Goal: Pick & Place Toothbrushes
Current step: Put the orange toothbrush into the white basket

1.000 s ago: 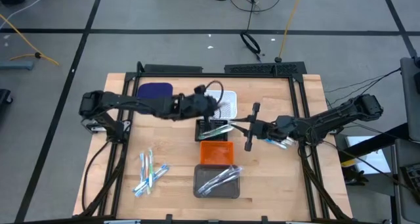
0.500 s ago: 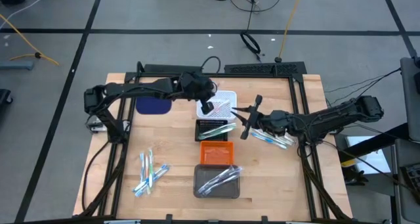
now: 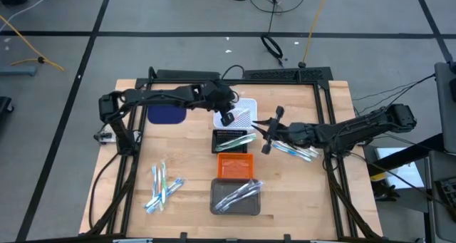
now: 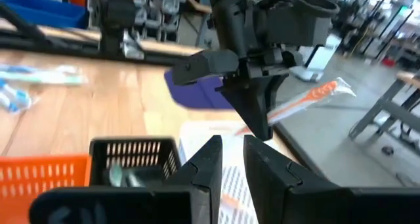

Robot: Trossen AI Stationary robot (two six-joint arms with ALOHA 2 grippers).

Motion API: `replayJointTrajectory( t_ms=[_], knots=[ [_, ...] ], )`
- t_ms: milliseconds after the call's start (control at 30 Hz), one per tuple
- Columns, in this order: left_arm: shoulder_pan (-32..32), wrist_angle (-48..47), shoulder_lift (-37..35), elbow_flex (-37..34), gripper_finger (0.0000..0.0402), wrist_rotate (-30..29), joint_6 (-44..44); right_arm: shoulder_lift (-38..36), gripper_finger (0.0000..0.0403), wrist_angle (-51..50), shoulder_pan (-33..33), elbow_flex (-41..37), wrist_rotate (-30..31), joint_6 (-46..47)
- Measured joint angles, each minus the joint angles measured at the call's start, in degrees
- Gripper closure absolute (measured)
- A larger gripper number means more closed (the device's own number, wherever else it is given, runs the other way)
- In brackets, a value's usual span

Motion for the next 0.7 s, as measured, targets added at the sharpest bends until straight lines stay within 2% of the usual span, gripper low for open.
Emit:
replayJointTrajectory(
  t_ms=[267, 533, 700],
  knots=[
    [0.8, 0.4, 4.1, 0.0, 0.0371, -0.1, -2.1, 0.0, 0.0348, -6.2, 0.0, 0.0, 0.0, 4.5],
    [0.8, -0.4, 4.3, 0.0, 0.0367, -0.1, -1.6, 0.0, 0.0348, -9.6, 0.0, 0.0, 0.0, 5.6],
    [0.8, -0.4, 4.3, 0.0, 0.0324, -0.1, -1.6, 0.0, 0.0348, -11.5, 0.0, 0.0, 0.0, 7.7]
  ],
)
